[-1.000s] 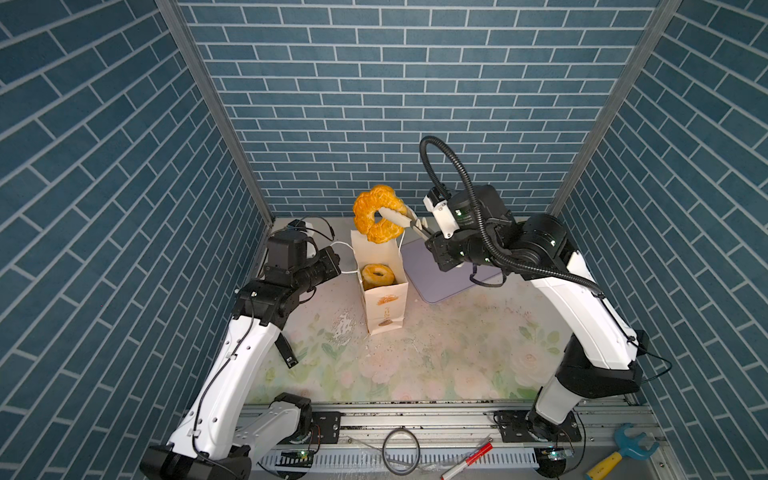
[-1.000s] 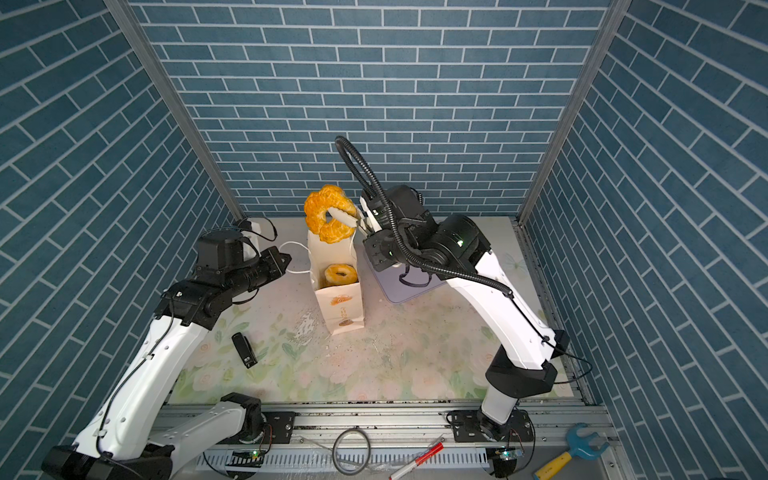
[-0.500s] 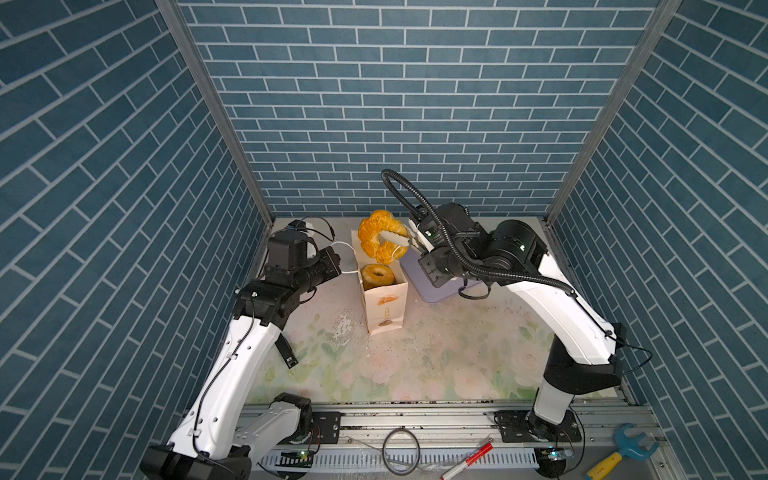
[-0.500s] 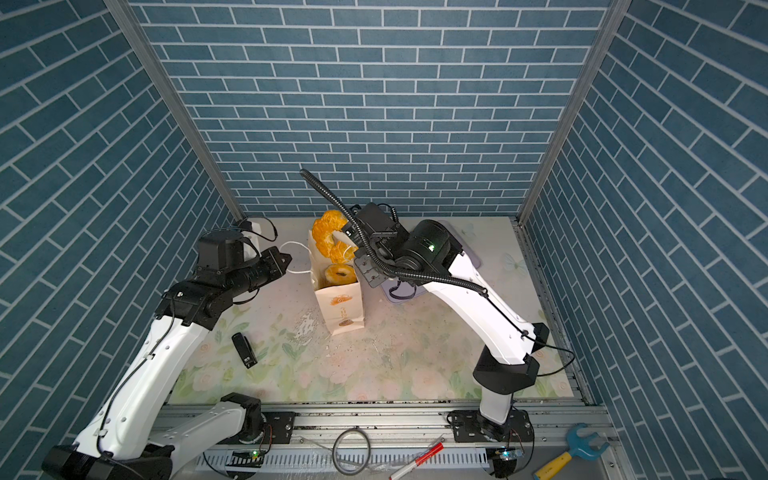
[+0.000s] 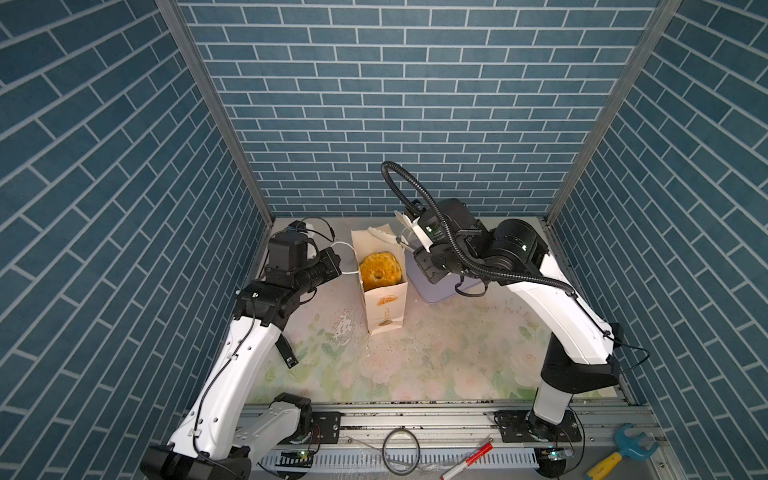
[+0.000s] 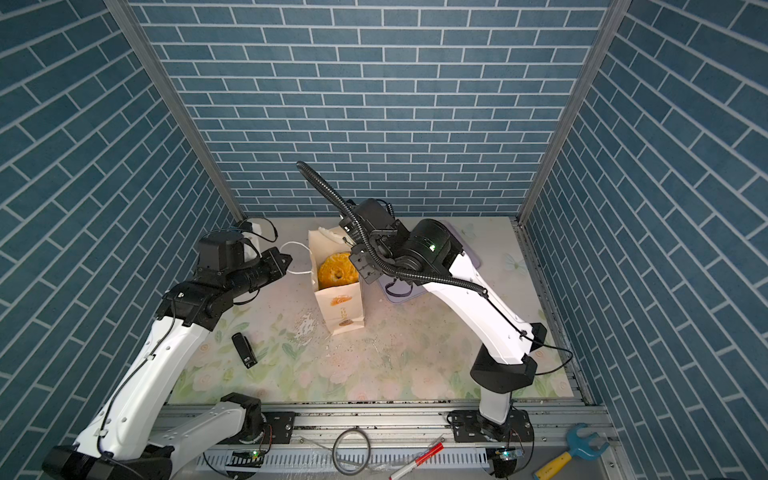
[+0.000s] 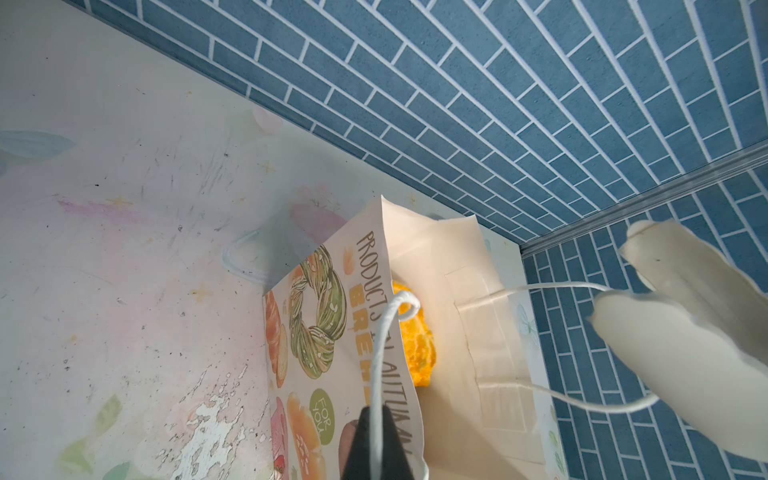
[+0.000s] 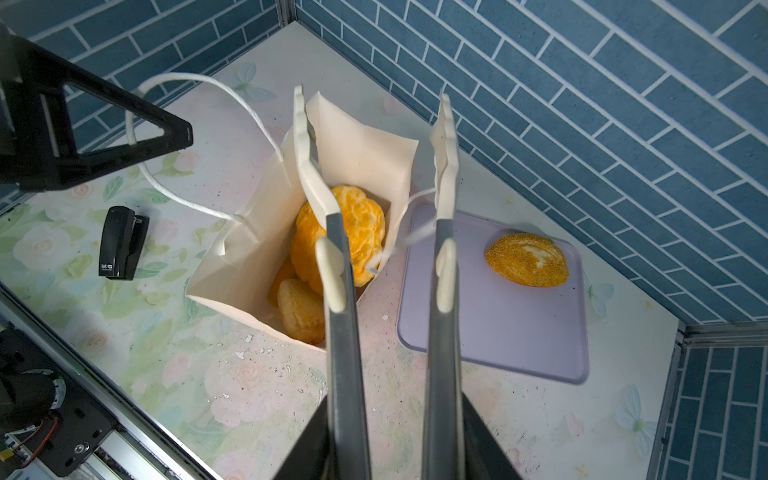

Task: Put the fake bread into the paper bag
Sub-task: 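Open the tongs to drop the ring donut into the bag, then move the tongs back to the tray onto the yellow sugar-coated bun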

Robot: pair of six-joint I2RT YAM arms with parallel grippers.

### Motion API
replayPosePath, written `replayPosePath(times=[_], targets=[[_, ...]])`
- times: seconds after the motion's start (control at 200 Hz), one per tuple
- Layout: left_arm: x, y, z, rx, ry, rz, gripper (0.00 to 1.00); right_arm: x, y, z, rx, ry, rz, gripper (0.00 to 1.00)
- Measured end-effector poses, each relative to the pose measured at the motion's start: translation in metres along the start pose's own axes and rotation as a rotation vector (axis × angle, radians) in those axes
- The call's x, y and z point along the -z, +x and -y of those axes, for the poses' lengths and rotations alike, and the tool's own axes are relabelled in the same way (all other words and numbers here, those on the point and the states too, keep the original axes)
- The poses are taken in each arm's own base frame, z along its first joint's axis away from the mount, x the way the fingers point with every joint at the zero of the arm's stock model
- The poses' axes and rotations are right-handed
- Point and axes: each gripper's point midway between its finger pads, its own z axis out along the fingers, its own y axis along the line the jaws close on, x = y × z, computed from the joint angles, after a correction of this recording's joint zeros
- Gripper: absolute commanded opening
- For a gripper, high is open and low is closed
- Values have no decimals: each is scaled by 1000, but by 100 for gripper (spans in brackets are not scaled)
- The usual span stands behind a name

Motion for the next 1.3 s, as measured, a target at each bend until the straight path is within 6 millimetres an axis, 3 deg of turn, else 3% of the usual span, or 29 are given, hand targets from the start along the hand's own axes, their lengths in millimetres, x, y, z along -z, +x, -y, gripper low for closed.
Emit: replayPosePath(times=[0.17,0.405,0.585,0.725,0.84,1.3], targets=[[0,0,0,-1,2,2,0,4,-11,19,-66,-8,45,40],[0,1,-1,0,1,1,0,13,-11,106,-266,141,85,40],[0,1,-1,0,0,1,0,6,23,163,-443,275,21,40],[0,1,-2,0,-4,3,0,-24,69,197,-571,368,-110,41],[0,1,-2,0,-6,4,0,-54,98,208,-642,401,-210,40],[-4,5,-13,-10,-57,-12,0,-190,141,201,-727,337,-431,45]])
